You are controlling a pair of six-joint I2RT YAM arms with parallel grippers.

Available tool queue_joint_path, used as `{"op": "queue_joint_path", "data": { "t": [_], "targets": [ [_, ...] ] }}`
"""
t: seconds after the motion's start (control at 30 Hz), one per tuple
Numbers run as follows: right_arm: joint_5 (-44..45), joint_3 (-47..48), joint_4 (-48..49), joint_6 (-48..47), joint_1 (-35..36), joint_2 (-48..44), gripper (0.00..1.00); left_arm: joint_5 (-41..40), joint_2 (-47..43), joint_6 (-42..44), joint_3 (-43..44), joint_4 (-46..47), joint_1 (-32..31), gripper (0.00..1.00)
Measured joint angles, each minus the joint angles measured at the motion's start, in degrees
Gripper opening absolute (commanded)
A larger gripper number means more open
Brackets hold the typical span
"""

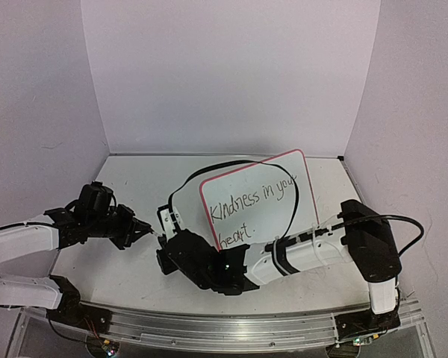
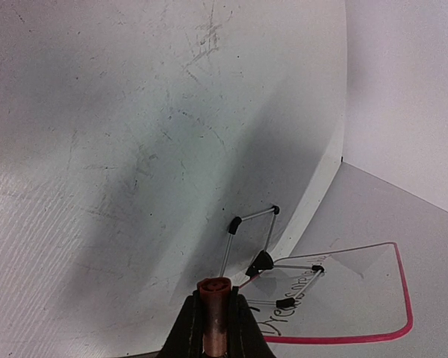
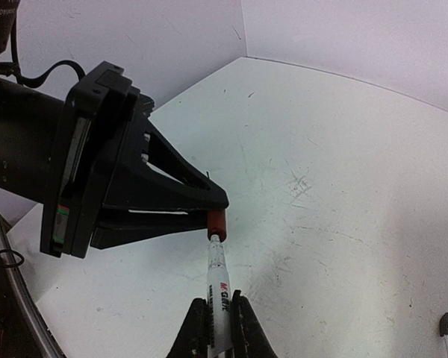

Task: Write a sentence on the whiteboard
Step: Insert the whiteboard marker without the cap into the pen cap.

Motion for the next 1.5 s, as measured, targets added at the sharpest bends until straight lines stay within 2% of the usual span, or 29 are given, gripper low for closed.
{"op": "queue_joint_path", "data": {
  "t": [0.63, 1.5],
  "targets": [
    [0.92, 1.36, -1.14, 0.33, -0.15, 0.67, 0.0, -0.04, -0.47, -0.73, 0.0, 0.13, 0.0, 0.0],
    [4.79, 13.51, -1.31, 2.2, -0.93, 10.79, 0.0, -3.01, -1.54, -1.01, 0.0, -0.17, 1.14, 0.0]
  ]
}}
